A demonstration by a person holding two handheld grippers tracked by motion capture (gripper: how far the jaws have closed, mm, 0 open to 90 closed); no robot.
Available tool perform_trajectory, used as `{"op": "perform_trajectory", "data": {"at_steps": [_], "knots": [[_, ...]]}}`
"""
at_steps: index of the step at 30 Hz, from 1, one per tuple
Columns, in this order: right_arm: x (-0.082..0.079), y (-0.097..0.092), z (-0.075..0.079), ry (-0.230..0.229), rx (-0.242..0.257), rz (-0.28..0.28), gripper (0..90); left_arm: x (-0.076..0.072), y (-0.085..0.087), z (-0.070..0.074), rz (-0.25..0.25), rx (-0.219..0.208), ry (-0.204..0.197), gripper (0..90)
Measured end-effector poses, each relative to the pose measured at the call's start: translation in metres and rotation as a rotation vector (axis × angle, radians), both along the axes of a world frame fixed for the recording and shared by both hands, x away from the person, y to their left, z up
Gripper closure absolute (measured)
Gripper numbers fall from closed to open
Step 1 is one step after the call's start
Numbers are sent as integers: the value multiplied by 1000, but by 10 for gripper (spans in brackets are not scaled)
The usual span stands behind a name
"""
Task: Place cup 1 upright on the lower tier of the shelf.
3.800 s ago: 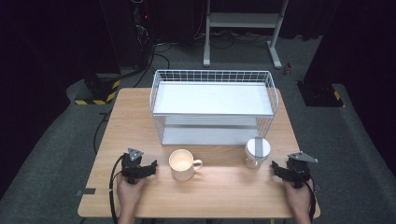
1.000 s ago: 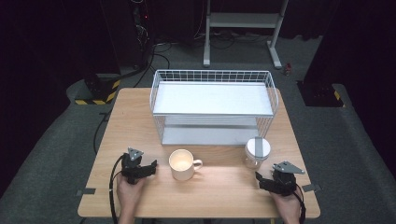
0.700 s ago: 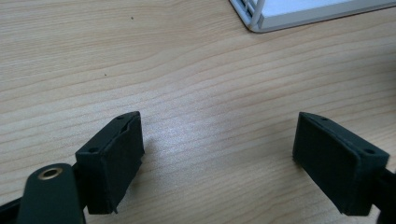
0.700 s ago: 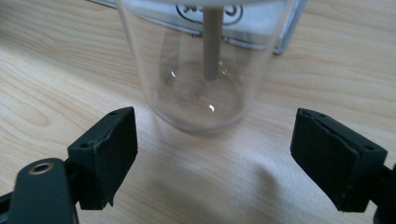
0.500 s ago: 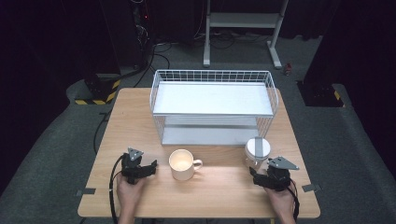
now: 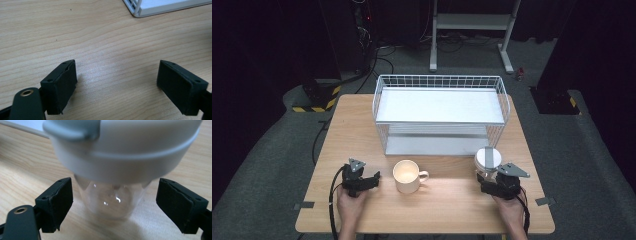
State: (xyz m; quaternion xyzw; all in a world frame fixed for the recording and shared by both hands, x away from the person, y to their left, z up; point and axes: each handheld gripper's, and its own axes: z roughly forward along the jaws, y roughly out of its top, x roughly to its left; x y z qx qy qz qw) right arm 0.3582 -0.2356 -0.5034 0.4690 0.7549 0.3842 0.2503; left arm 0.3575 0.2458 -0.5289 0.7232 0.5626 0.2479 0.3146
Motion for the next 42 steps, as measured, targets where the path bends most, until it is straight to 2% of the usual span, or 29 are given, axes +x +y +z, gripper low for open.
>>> {"op": "perform_trajectory", "data": {"at_steps": [9, 23, 27, 34, 42], "knots": [[10, 6, 3, -4, 11, -4, 141, 0, 0, 0, 1, 0, 0, 167], [18, 12, 4, -39, 8, -10, 150, 0, 0, 0, 1, 0, 0, 167], [20, 16, 6, -45, 17, -18, 165, 0, 0, 0, 1, 0, 0, 167], [21, 18, 5, -69, 1, -8, 180, 0, 0, 0, 1, 0, 0, 167], [21, 18, 6, -63, 12, 0, 182, 0, 0, 0, 2, 0, 0, 167]]}}
